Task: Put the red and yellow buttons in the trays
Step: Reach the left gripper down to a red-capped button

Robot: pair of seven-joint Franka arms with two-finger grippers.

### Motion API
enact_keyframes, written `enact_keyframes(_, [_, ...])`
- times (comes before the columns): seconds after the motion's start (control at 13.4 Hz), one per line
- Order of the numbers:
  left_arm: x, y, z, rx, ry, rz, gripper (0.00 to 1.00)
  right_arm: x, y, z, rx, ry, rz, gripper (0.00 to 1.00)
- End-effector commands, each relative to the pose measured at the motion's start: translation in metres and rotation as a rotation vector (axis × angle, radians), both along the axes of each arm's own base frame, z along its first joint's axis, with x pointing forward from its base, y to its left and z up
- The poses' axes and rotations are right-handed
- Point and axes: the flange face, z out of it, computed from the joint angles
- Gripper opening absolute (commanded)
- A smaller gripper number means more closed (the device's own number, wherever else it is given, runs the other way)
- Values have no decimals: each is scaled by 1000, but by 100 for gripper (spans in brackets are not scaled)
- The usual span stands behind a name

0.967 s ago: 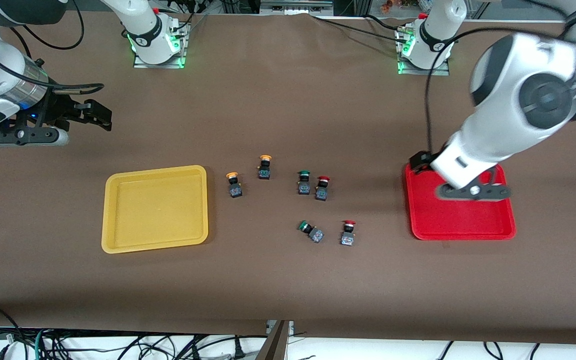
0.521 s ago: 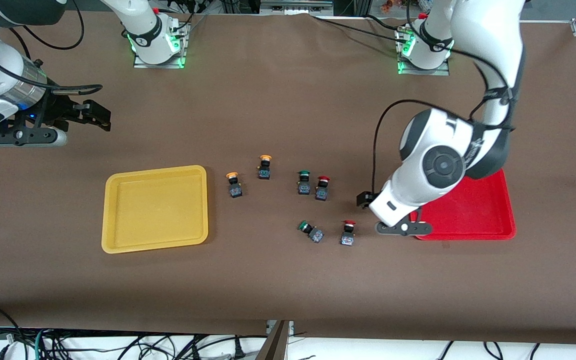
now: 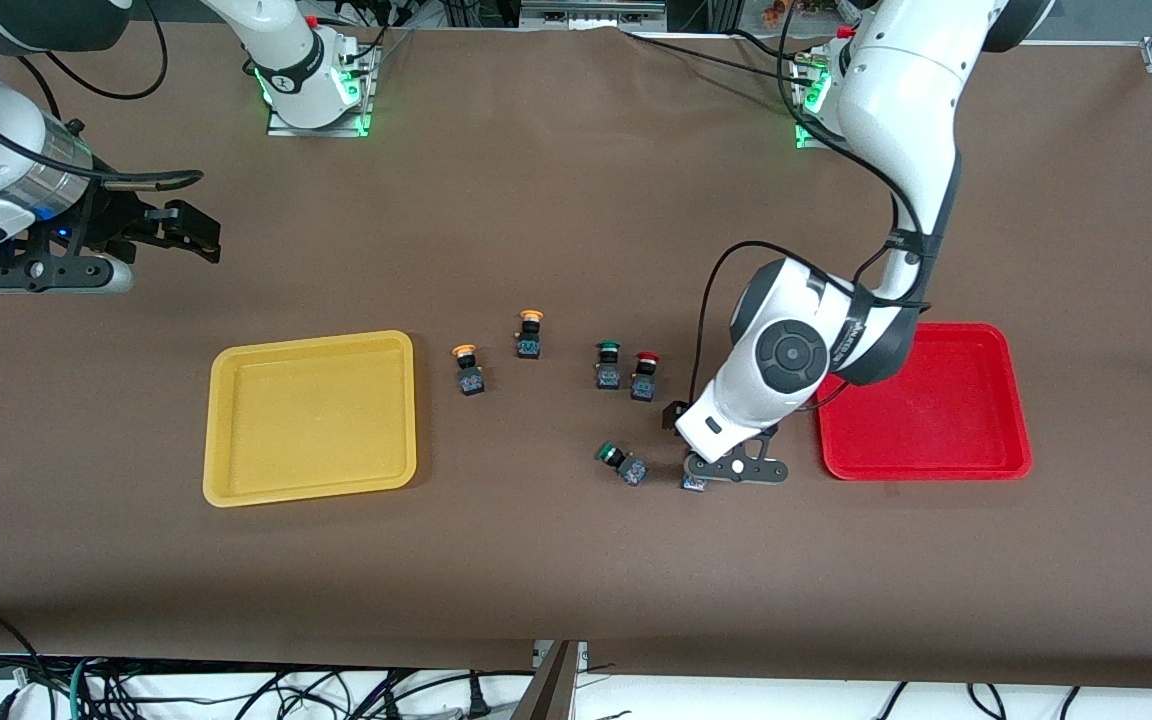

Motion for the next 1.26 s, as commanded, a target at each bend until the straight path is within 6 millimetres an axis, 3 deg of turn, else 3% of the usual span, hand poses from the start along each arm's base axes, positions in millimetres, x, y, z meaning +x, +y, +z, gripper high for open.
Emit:
enact_keyframes(0.0, [1, -15, -27, -7, -9, -8, 100, 0, 0, 5, 3, -1, -6, 99])
enact_keyframes(0.3, [-4, -23, -41, 6, -4, -20, 100, 0, -1, 5, 3, -1, -8, 99])
enact_keyframes(0.67, [14, -7, -75, -8, -122, 6, 100, 1, -2, 5, 2, -3, -8, 99])
enact_keyframes(1.04, [26, 13, -77, 52, -177, -18, 100, 1, -2, 5, 0, 0, -8, 99])
enact_keyframes(1.19, [23, 8, -85, 59, -170, -20, 100, 1, -2, 4, 0, 2, -8, 99])
